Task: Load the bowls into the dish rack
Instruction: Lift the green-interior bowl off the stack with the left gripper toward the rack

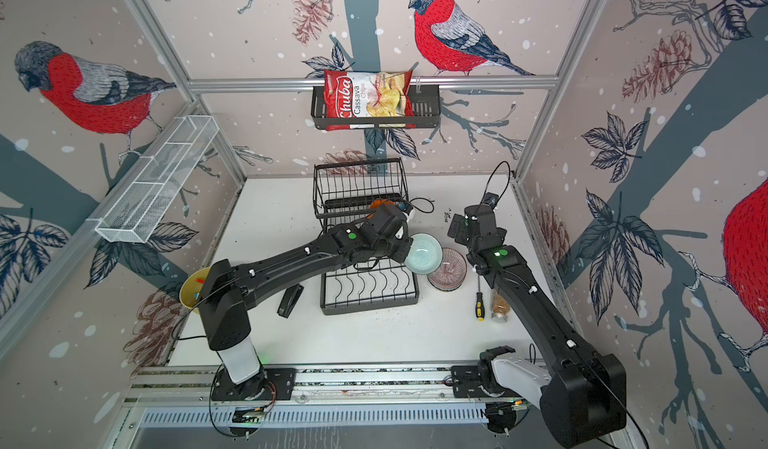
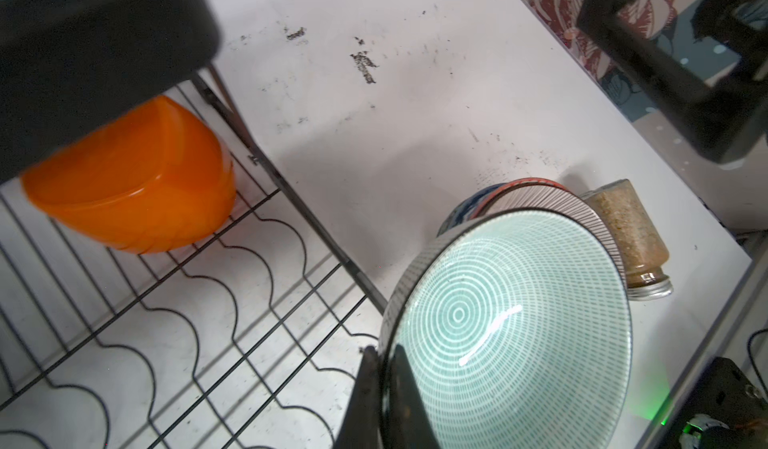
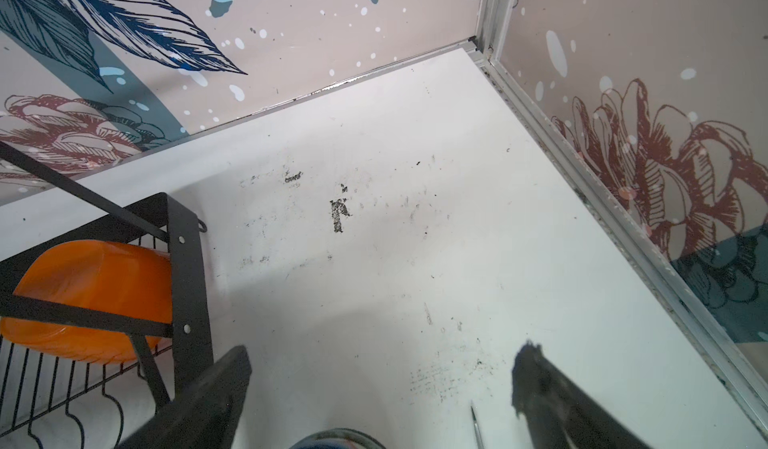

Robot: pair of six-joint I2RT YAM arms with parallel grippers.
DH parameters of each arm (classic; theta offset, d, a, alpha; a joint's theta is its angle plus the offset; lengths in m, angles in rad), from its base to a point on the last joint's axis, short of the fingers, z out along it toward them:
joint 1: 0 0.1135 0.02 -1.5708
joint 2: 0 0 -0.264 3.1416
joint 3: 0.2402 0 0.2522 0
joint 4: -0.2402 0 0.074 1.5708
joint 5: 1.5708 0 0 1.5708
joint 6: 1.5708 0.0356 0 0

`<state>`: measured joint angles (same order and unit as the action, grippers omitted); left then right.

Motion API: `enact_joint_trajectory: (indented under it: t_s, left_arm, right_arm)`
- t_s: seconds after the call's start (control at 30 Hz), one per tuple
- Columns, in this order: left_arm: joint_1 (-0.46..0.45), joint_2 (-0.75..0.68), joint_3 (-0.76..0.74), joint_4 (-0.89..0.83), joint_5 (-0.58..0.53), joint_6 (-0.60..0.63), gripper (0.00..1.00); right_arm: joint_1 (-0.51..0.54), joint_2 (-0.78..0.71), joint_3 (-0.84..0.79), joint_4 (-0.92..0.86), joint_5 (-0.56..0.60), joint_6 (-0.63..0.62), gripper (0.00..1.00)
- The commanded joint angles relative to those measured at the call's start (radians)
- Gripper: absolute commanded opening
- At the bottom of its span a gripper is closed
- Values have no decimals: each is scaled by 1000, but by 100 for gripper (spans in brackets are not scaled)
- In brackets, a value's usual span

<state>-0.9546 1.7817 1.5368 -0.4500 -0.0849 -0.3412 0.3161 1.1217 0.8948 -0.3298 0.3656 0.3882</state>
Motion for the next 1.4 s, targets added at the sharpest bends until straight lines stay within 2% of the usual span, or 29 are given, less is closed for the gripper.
enact_joint_trajectory:
  t_s: [0.0, 0.4, 0.7, 1.0, 1.17, 1.37]
  left_arm:
    - [6, -36, -20, 83, -11, -18, 0]
    - [44, -140, -164, 99, -71, -52, 0]
    - [115, -248, -326, 139, -58, -95, 0]
    - [213, -362, -485, 188, -11, -134, 0]
    - [269, -418, -566, 244, 60, -145, 0]
    - [320, -472, -638, 314, 135, -146, 0]
  right_arm:
    - [20, 8, 17, 28, 1, -22, 99]
    - [114, 15, 27, 47, -49, -49, 99]
    - [182, 24, 14, 88, -167, -35, 99]
    - [217, 16, -26, 146, -341, -4, 99]
    - [221, 12, -67, 203, -449, 7, 100]
    - [237, 18, -109, 278, -559, 37, 96]
